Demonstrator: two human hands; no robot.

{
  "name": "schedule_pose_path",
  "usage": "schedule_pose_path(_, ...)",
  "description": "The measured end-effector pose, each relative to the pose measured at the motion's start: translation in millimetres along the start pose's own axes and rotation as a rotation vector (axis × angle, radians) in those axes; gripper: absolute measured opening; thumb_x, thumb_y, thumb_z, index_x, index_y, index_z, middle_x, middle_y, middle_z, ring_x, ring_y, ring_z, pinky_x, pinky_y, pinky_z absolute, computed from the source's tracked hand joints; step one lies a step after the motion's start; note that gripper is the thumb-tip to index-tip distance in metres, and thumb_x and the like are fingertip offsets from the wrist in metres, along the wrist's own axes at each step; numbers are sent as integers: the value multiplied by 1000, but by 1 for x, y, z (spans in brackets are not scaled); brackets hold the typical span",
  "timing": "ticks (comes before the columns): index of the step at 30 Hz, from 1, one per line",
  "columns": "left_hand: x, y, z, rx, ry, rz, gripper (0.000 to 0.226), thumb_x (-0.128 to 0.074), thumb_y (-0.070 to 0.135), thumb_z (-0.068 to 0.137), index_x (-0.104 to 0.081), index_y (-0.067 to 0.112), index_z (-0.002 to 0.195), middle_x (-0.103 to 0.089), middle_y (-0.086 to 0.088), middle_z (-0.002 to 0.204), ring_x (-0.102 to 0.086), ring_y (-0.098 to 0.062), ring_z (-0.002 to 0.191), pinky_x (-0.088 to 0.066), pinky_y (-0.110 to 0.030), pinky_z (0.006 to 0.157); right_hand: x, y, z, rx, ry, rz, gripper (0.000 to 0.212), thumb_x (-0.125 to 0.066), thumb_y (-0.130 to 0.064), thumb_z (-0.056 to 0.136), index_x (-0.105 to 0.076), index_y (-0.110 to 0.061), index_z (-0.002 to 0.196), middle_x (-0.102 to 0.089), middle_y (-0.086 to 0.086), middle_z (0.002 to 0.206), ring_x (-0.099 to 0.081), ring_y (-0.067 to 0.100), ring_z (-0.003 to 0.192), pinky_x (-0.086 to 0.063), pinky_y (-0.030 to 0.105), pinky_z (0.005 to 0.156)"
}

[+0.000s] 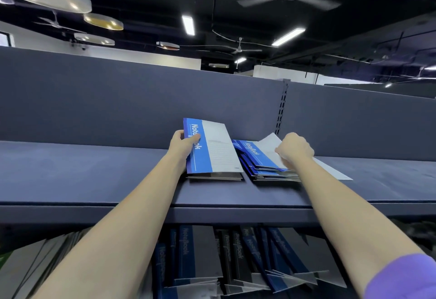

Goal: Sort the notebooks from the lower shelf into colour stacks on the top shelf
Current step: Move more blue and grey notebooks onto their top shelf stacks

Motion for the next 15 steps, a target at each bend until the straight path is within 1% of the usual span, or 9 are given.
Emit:
schedule_pose_path(2,1,0,0,-3,2,3,30,-66,23,95,-48,15,118,-68,-3,101,-69,-20,77,-55,-33,58,4,-5,-5,21,78,-114,33,-56,-12,89,-51,-11,122,-51,16,131,-49,35,119,-41,41,95)
schedule_pose_path(4,1,0,0,-4,4,1,30,-66,23,95,-48,15,117,-68,-3,100,-69,-20,76,-54,-33,57,9,-16,-10,66,147,-162,34,-53,-13,92,-48,-12,125,-48,17,133,-47,35,122,-39,42,98)
schedule_pose_path(5,1,0,-1,-3,1,-1,30,-66,23,95,-48,15,117,-68,-3,100,-69,-20,76,-55,-33,57,9,-25,-12,109,154,-132,32,-52,-14,93,-49,-12,125,-49,17,132,-48,35,121,-39,42,98)
schedule_pose_path(7,-1,0,-1,0,-7,-8,30,-67,23,95,-48,15,117,-68,-3,100,-69,-21,76,-55,-34,59,2,-48,-16,218,108,49,25,-53,-24,96,-55,-14,119,-57,14,126,-52,35,116,-43,41,95)
schedule_pose_path(9,-1,-1,-1,1,-8,-10,31,-68,22,94,-49,15,117,-68,-3,100,-69,-21,76,-55,-34,59,-9,-76,-27,308,-5,265,25,-52,-37,98,-61,-14,103,-69,10,111,-59,31,104,-47,37,86)
schedule_pose_path(11,0,1,0,-8,-5,-8,32,-69,21,93,-49,15,117,-69,-4,103,-69,-20,76,-55,-33,59,-24,-104,-41,375,-153,354,44,-51,-49,97,-56,-10,77,-73,11,87,-59,28,81,-45,36,71)
schedule_pose_path(12,1,1,0,-16,-3,-8,34,-70,21,92,-49,15,118,-69,-4,106,-69,-20,77,-55,-33,60,-30,-115,-49,397,-209,331,51,-53,-53,94,-45,-12,65,-67,9,72,-51,26,67,-40,35,62)
schedule_pose_path(13,2,2,0,-21,-1,-10,36,-71,21,91,-49,15,118,-69,-5,108,-69,-20,78,-55,-33,61,-35,-122,-55,404,-239,285,56,-59,-57,90,-35,-15,62,-55,5,60,-41,23,58,-32,34,55)
schedule_pose_path(15,4,2,-1,-20,9,-20,39,-73,22,89,-49,15,119,-69,-5,108,-70,-20,79,-55,-33,61,-39,-127,-58,381,-257,276,59,-73,-54,80,-29,-19,62,-35,-1,56,-32,20,53,-24,32,51)
Point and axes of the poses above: each hand's wrist, its own z-axis towards the middle knuckle, its own x-axis out of the back of the hand, y = z × x, the point moved 10 cm from there along z, towards the middle knuckle
